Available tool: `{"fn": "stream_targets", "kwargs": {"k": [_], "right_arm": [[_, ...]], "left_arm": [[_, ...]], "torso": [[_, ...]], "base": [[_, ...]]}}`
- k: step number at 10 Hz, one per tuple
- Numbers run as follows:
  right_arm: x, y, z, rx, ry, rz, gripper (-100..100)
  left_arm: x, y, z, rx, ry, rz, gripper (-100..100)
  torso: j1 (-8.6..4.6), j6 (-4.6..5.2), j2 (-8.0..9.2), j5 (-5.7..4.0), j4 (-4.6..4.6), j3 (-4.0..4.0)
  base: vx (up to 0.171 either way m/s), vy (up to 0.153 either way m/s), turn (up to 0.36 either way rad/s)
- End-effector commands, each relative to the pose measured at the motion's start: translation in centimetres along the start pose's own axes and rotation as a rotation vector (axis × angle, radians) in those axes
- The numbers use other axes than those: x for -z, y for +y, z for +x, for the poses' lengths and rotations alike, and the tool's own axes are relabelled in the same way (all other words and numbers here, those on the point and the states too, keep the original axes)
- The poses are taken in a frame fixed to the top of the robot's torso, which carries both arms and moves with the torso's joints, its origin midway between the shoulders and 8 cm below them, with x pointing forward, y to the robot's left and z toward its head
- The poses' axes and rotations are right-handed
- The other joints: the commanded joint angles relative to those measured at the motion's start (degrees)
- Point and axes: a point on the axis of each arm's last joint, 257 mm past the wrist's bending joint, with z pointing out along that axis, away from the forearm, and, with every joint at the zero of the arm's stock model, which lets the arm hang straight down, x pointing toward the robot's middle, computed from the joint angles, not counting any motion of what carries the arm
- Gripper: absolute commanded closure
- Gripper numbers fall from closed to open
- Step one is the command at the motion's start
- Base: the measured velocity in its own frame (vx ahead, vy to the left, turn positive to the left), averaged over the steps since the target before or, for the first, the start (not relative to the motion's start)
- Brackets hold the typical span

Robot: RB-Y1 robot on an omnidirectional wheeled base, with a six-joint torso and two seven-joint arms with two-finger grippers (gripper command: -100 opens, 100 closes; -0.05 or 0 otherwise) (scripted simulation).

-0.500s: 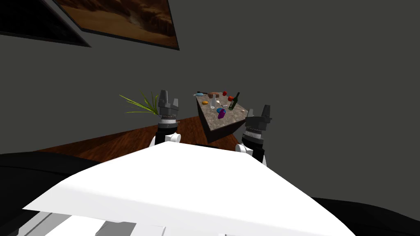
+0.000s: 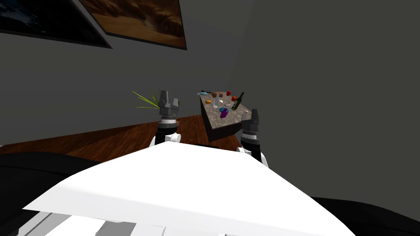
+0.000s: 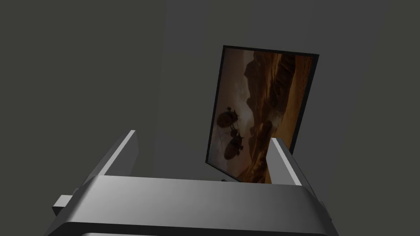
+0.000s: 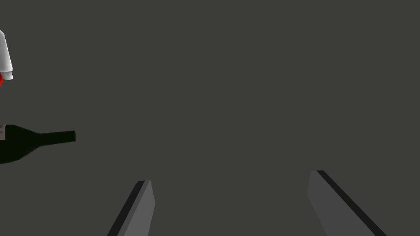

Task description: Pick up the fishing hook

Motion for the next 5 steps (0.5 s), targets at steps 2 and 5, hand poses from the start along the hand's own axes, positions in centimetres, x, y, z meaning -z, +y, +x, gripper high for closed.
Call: {"fn": "stream_targets", "kwargs": {"k": [2,5], "right_arm": [[1.6,-2.9,0.9,0.092,0.078,0.083,-100],[4.3,-6.8,2.0,0.208,0.179,0.188,-100]], "left_arm": [[0.0,0.0,0.0,0.000,0.000,0.000,0],[0.0,0.0,0.0,0.000,0.000,0.000,0]], "torso": [[-0.01,-0.01,0.03,0.00,0.01,0.02],[-0.08,0.01,0.16,-0.01,0.04,0.10]], "base": [[-0.105,-0.040,0.266],[-0.139,-0.041,0.244]]}}
